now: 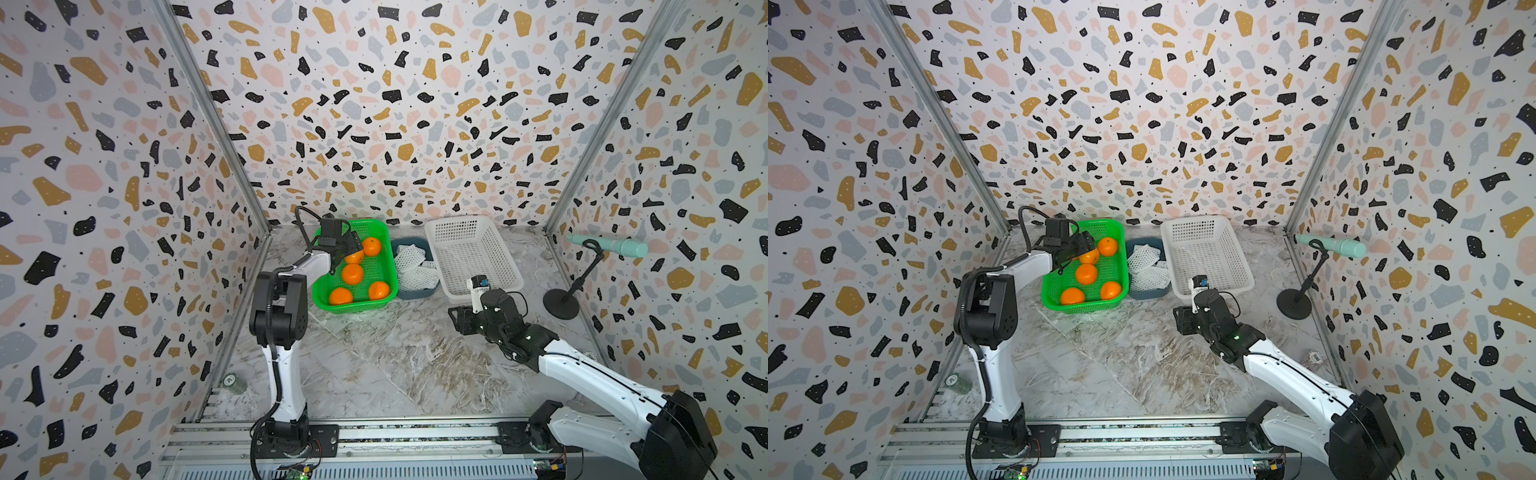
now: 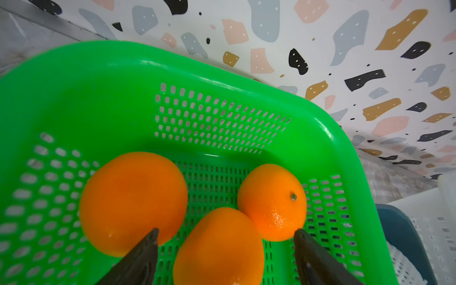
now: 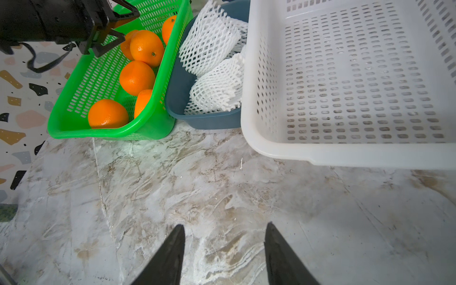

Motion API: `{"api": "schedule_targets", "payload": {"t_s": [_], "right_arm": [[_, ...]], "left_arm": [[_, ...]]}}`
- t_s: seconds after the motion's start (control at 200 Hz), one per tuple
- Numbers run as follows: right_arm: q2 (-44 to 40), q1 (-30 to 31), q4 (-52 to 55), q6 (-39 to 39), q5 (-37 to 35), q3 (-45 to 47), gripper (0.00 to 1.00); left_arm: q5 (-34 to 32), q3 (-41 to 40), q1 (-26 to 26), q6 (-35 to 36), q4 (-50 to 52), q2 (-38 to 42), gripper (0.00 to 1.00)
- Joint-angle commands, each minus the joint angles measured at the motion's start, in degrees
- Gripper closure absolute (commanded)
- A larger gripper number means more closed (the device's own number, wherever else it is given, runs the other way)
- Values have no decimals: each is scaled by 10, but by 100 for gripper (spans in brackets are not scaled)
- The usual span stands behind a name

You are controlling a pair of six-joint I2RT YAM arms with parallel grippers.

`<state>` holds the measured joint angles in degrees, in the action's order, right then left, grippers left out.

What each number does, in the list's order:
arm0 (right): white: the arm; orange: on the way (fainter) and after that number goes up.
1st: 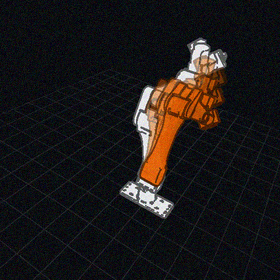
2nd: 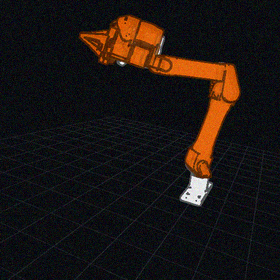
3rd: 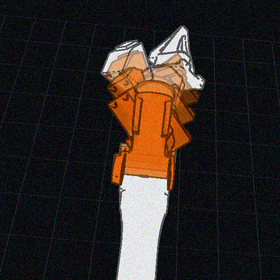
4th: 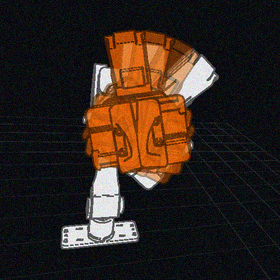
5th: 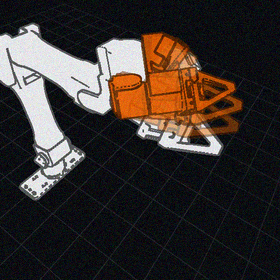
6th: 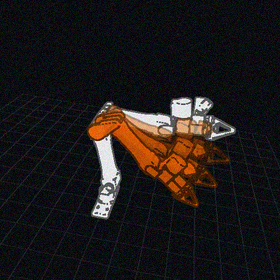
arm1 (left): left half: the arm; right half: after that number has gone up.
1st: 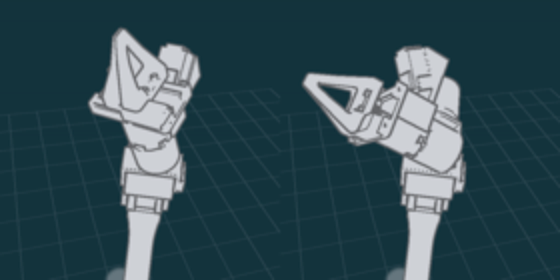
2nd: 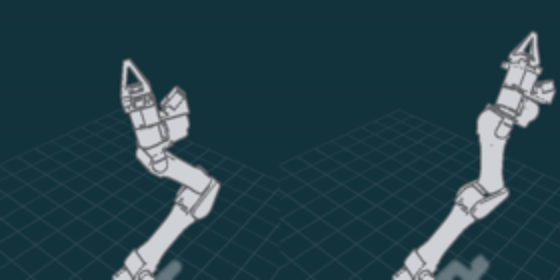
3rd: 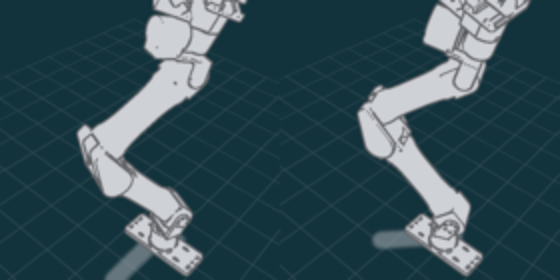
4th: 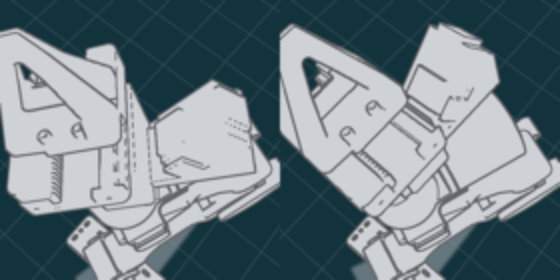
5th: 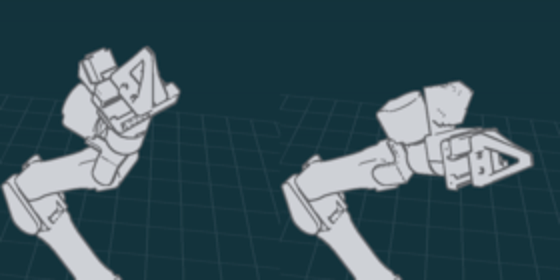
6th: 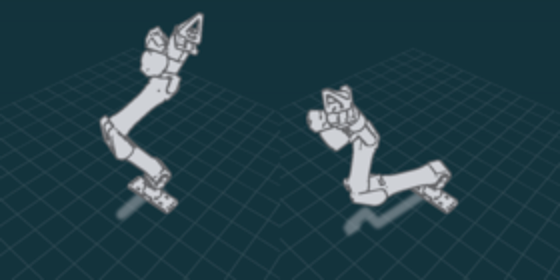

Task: Remove foam nets from oranges
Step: Place the orange in the basket, then reset both arms

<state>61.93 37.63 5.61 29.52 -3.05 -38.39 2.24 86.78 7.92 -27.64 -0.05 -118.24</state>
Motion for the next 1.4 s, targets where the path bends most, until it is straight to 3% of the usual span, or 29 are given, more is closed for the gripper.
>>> {"api": "schedule_targets", "payload": {"t_s": [0.0, 0.215, 0.546, 0.626, 0.641, 0.656, 0.816, 1.001, 1.131, 1.281, 1.396], "right_arm": [[-9, 1, 5, -1, -18, 2, 46], [-28, -23, 17, -20, -37, 2, 40], [-130, -169, 57, -70, -7, 21, 27], [-156, -203, 73, -73, -1, 23, 20], [-159, -209, 75, -74, 1, 23, 4], [-164, -214, 78, -74, 1, 24, 0], [-190, -260, 87, -75, 25, 31, 1], [-163, -293, 74, -86, 48, 23, 1], [-145, -306, 58, -90, 4, 5, 1], [-112, -351, 17, -97, 12, 5, 1], [-93, -388, -43, -113, 31, 27, 1]], "left_arm": [[-21, -18, -3, 10, -19, 62, 10], [-43, -87, -3, 38, -14, 161, 0], [-98, -213, -3, 84, 16, 320, 1], [-117, -241, -3, 88, 34, 361, 1], [-122, -247, -3, 88, 38, 369, 0], [-130, -252, -3, 87, 42, 377, 1], [-212, -307, -3, 81, 54, 458, 1], [-293, -354, -4, 77, 33, 530, 1], [-331, -413, -5, 96, -37, 579, 1], [-338, -495, -5, 137, -138, 611, 1], [-313, -601, -6, 178, -301, 630, 0]]}}
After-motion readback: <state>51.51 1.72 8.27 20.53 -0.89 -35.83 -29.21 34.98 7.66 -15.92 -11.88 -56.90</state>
